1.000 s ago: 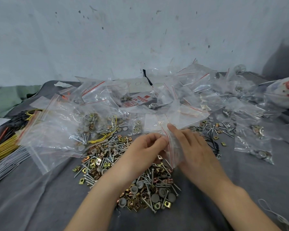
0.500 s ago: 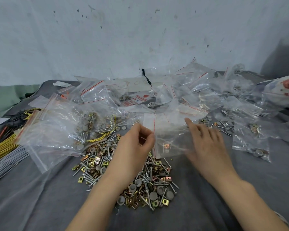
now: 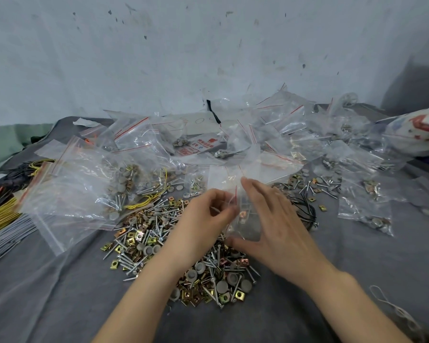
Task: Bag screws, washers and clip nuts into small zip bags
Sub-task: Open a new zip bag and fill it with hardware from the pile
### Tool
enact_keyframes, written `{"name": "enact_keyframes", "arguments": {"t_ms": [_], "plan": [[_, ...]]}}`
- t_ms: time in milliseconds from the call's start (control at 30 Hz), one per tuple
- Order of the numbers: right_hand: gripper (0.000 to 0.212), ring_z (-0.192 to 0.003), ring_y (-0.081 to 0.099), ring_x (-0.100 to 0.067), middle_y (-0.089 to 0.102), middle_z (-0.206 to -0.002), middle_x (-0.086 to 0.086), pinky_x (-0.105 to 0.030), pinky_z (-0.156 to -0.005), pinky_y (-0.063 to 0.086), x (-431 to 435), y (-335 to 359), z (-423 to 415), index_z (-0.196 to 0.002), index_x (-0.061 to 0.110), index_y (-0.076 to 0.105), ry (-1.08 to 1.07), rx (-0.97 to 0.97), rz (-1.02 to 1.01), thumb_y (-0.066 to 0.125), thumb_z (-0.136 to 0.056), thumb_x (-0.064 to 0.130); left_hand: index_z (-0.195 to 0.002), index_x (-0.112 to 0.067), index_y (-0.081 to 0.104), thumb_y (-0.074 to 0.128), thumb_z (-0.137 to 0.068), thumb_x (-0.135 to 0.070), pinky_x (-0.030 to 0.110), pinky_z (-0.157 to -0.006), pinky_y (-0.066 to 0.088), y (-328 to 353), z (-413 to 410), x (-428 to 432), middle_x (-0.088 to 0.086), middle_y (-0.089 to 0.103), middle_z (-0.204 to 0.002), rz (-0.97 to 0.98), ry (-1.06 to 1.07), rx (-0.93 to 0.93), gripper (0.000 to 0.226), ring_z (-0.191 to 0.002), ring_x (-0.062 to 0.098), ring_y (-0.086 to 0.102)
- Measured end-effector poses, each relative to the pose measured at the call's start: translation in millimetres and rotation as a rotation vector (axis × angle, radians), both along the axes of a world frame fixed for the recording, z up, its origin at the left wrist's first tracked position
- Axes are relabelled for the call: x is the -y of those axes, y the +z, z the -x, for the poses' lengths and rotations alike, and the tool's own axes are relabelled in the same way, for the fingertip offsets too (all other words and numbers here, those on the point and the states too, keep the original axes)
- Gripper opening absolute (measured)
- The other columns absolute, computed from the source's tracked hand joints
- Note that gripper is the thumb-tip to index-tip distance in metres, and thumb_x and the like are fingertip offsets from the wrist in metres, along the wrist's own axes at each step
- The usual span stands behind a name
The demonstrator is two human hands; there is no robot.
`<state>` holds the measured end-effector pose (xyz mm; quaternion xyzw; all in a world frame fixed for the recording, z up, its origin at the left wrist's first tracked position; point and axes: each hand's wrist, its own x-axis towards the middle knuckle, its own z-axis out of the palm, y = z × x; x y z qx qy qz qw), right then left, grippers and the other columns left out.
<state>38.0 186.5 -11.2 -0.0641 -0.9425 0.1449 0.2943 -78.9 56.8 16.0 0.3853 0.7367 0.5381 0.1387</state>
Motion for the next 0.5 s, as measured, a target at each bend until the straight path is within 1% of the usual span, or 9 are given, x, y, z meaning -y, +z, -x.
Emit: {"name": "enact_keyframes", "arguments": {"t_ms": [67,133,233,300,333,400,433,500], "plan": [[0.106,-0.148,0.008,0.002,0.023,-0.162,0.005,-0.031,-0.126,0.000,-2.6,-0.5,-0.3,-0.158,0.030,0.000,0.042,0.023,-0.019,0.054,-0.077,0.073,-0.092,-0.020,0.068,0.070,-0.090,-0.022,0.018,-0.062,0.045,1.2,-2.1,-0.3,-0.009,0.061,-0.071,0.020,-0.070,-0.005,0.004,-0.062,0.003,0.054],[0.109,-0.149,0.018,-0.005,0.031,-0.157,0.003,-0.036,-0.125,0.003,-3.5,-2.1,0.0,-0.159,0.028,0.000,0.060,0.032,-0.043,0.058,-0.077,0.069,-0.087,-0.017,0.067,0.069,-0.091,-0.024,0.023,-0.063,0.043,1.6,-5.1,-0.1,-0.006,0.058,-0.068,0.034,-0.129,-0.010,0.008,-0.062,0.006,0.051],[0.109,-0.143,0.034,-0.012,0.042,-0.148,0.005,-0.042,-0.126,0.012,-0.7,-6.4,1.4,-0.159,0.026,0.001,0.056,0.021,-0.035,0.061,-0.077,0.064,-0.075,-0.024,0.066,0.060,-0.097,-0.031,0.019,-0.055,0.037,4.6,-8.6,0.7,-0.009,0.052,-0.059,0.038,-0.167,0.001,0.023,-0.055,0.005,0.046],[0.106,-0.138,0.039,-0.014,0.046,-0.142,0.005,-0.042,-0.125,0.016,0.2,-8.6,2.0,-0.159,0.024,0.005,0.041,-0.011,-0.029,0.060,-0.077,0.062,-0.070,-0.024,0.063,0.052,-0.101,-0.028,0.022,-0.057,0.038,6.4,-9.7,0.5,-0.008,0.051,-0.060,0.025,-0.188,0.026,0.034,-0.056,0.007,0.045],[0.105,-0.136,0.041,-0.014,0.047,-0.140,0.004,-0.041,-0.125,0.017,0.1,-8.9,2.0,-0.159,0.022,0.008,0.034,-0.028,-0.028,0.060,-0.077,0.061,-0.073,-0.018,0.064,0.050,-0.102,-0.025,0.026,-0.061,0.039,6.8,-10.2,-0.1,-0.005,0.052,-0.063,0.026,-0.200,0.031,0.033,-0.060,0.009,0.046],[0.104,-0.134,0.043,-0.015,0.048,-0.138,0.004,-0.040,-0.124,0.019,-0.8,-8.0,1.8,-0.159,0.018,0.013,0.030,-0.044,-0.035,0.060,-0.077,0.061,-0.089,-0.005,0.065,0.048,-0.102,-0.019,0.033,-0.067,0.041,6.1,-10.7,-1.5,0.001,0.056,-0.071,0.035,-0.217,0.028,0.025,-0.067,0.012,0.049],[0.102,-0.132,0.044,-0.015,0.048,-0.137,0.004,-0.041,-0.124,0.020,-1.1,-7.5,1.9,-0.159,0.018,0.014,0.033,-0.049,-0.045,0.060,-0.078,0.060,-0.095,-0.005,0.066,0.049,-0.101,-0.015,0.033,-0.068,0.041,4.9,-10.7,-2.2,0.002,0.057,-0.073,0.031,-0.219,0.035,0.021,-0.069,0.013,0.050],[0.099,-0.129,0.047,-0.016,0.049,-0.135,0.004,-0.042,-0.123,0.023,-0.7,-6.5,2.2,-0.158,0.017,0.018,0.043,-0.068,-0.077,0.060,-0.078,0.056,-0.099,-0.007,0.067,0.051,-0.099,-0.010,0.032,-0.067,0.042,3.6,-10.6,-2.0,0.004,0.059,-0.075,0.017,-0.222,0.067,0.016,-0.069,0.014,0.051]]}}
